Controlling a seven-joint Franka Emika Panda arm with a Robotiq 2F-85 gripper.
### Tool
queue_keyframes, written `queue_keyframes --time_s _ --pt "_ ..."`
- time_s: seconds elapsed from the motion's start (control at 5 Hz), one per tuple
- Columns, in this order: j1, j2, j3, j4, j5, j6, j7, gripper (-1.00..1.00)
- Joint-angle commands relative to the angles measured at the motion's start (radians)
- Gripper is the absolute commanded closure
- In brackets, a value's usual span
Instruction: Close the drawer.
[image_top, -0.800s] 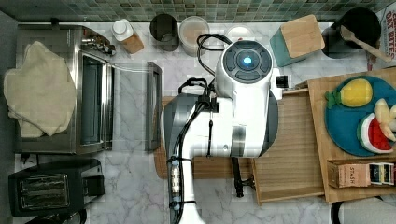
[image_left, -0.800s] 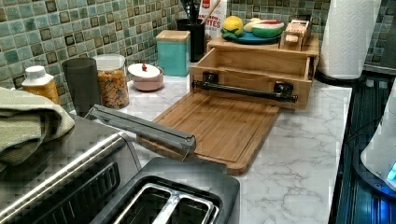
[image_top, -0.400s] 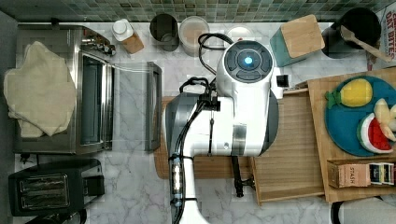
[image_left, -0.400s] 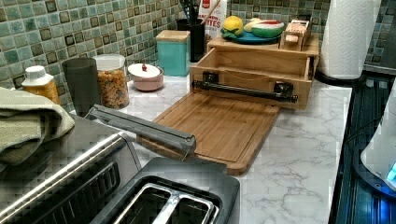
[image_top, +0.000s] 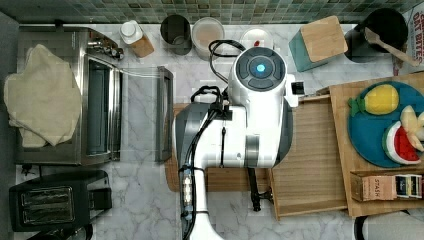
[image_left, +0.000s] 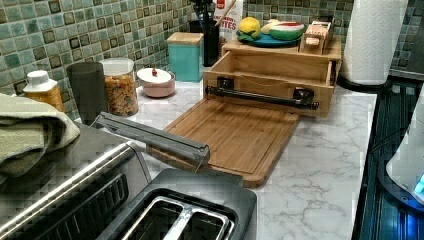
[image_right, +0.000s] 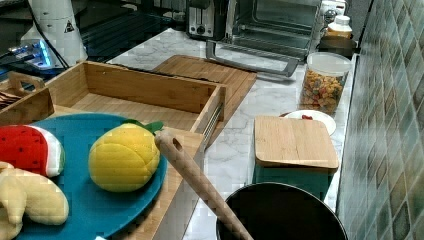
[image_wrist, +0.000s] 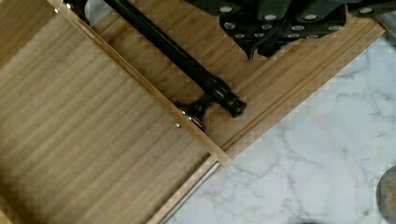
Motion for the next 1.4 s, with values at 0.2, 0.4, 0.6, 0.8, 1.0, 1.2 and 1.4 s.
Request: queue_keyframes --time_s 0.2,0.4,0.6,0.8,1.0,1.2,1.4 --pt "0.048 -0.126 0.049 -0.212 -0.065 0.079 -0.224 1.00" --pt "0.053 -0.191 0.056 -0.319 -0.027 0.166 -0.271 1.00" --pt "0.055 -0.226 0.072 -0.391 -0.027 0.233 -0.279 1.00" --pt "0.053 -0.247 0.089 -0.464 -0.084 0.313 -0.366 1.00" --pt "0.049 -0.230 0.080 -0.515 -0.118 0.398 -0.426 1.00" --pt "0.055 -0.191 0.049 -0.555 -0.138 0.469 -0.475 1.00" --pt "0.053 -0.159 0.032 -0.591 -0.126 0.537 -0.525 1.00"
